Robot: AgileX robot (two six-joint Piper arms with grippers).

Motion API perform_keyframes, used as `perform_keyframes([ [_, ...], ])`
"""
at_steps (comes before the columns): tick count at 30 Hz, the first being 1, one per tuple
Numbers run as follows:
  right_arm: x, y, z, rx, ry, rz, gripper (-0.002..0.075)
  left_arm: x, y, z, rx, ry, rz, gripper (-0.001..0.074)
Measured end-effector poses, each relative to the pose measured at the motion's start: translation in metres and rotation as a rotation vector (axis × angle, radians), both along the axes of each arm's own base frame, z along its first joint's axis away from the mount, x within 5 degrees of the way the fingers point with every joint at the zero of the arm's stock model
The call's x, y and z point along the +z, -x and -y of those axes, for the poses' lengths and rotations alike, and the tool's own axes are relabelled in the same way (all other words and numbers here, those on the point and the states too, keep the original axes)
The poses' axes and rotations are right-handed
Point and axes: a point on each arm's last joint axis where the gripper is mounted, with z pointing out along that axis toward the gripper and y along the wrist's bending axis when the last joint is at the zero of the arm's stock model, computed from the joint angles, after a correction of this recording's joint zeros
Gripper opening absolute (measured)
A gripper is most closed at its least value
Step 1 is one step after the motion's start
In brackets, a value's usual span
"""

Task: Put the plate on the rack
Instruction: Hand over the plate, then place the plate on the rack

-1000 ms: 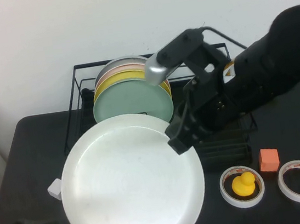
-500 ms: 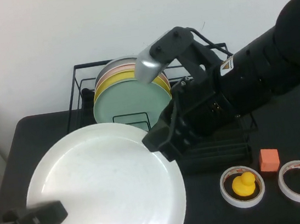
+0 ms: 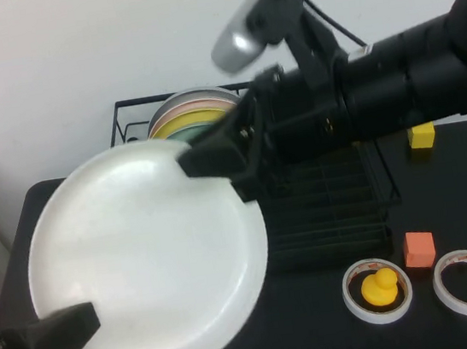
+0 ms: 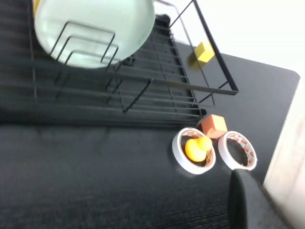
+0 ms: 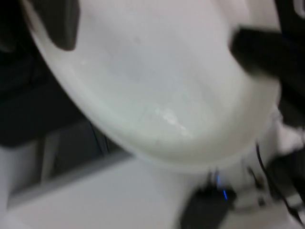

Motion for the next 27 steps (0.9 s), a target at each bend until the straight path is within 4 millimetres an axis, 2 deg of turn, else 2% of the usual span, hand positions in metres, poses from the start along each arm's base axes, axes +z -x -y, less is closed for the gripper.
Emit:
perform_keyframes([
  [5,0.011,0.004,-0.001,0.013,-0.103,-0.036,0.0443,0.002,-0.002,0.0,-0.034,-0.063,0.098,0.0078],
  [7,0.012,0.005,0.001,0.039,-0.112,-0.066,0.0512,0.003,-0.003,0.0,-0.052,-0.107,0.145,0.0078],
  [9,0.015,0.006,0.007,0.064,-0.125,-0.108,0.0544,0.004,-0.004,-0.001,-0.054,-0.137,0.182,0.0078],
  [12,0.026,0.007,0.023,0.078,-0.169,-0.157,0.0555,0.007,-0.007,-0.004,-0.027,-0.169,0.243,0.0078],
  [15,0.046,0.011,0.047,0.085,-0.212,-0.156,0.0557,0.011,-0.011,-0.008,0.029,-0.2,0.303,0.0078],
  [20,0.087,0.039,0.094,0.117,-0.251,-0.069,0.0557,0.019,-0.016,-0.014,0.085,-0.279,0.399,0.0078],
  [23,0.102,0.058,0.114,0.135,-0.239,-0.014,0.055,0.028,-0.019,-0.017,0.096,-0.371,0.489,0.0078],
  [25,0.107,0.072,0.123,0.151,-0.188,0.027,0.0517,0.038,-0.023,-0.018,0.081,-0.468,0.562,0.0078],
  [27,0.109,0.086,0.13,0.16,-0.098,0.082,0.043,0.046,-0.03,-0.017,0.037,-0.602,0.641,0.0078],
])
